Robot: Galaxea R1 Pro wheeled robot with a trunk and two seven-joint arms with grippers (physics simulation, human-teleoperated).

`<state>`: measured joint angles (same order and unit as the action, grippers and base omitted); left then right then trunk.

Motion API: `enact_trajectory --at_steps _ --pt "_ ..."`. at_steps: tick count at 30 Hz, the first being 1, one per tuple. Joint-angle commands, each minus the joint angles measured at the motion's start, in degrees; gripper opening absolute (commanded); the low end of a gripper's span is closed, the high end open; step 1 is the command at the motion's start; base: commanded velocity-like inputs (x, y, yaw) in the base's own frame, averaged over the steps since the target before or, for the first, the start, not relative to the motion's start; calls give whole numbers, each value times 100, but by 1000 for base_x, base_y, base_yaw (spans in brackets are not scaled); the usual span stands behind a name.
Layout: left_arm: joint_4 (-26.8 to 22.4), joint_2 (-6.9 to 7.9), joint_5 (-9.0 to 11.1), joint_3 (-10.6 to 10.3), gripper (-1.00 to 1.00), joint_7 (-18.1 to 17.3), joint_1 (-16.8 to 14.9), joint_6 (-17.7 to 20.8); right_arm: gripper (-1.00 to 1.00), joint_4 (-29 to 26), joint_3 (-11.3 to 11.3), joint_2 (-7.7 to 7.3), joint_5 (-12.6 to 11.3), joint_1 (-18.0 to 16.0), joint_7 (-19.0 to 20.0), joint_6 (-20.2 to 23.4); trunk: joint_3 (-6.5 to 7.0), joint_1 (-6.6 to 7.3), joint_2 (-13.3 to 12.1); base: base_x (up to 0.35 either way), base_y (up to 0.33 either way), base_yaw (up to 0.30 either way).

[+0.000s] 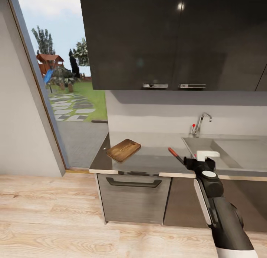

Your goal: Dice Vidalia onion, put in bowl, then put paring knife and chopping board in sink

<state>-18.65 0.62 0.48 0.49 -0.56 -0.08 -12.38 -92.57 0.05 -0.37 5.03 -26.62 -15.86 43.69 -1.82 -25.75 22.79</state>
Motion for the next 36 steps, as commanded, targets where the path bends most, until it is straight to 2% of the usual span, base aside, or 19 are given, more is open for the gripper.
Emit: enact_trajectory --at_steps 1,5,9,12,15,18,23,28,32,36 --pt "-6 0 5 8 100 -6 -1 -10 100 7 9 0 74 -190 20 124 -13 -3 13 0 0 0" --pt "-6 0 5 11 100 -6 -1 -8 100 98 45 12 109 -607 33 227 -13 -3 13 0 0 0" --pt "-7 0 5 12 100 -6 -1 -7 100 501 163 42 111 -1014 46 254 -13 -3 13 65 1 0" --pt "-1 0 4 13 100 -6 -1 -7 100 1096 263 137 112 -1348 63 248 -13 -3 13 192 53 0" --pt "1 0 3 13 100 -6 -1 -7 100 1762 302 280 112 -1678 76 230 -13 -3 13 253 113 0" --pt "0 0 0 13 100 -6 -1 -9 100 2315 314 361 103 -2028 86 217 -13 -3 13 277 148 0" --pt "-6 7 -3 13 100 -6 -1 -8 100 2939 320 468 89 -2561 136 218 -13 -3 13 286 162 0" --pt "-7 13 -4 13 100 -6 -1 -8 100 3232 329 546 86 -2728 229 212 -13 -3 13 289 145 0" --pt "-15 49 -4 13 100 -6 -1 -9 100 3544 349 566 86 -2757 663 195 -13 -3 13 289 138 0" --pt "-15 52 -4 13 100 -6 -1 -8 100 3598 356 565 86 -2759 931 193 -13 -3 13 289 133 0"
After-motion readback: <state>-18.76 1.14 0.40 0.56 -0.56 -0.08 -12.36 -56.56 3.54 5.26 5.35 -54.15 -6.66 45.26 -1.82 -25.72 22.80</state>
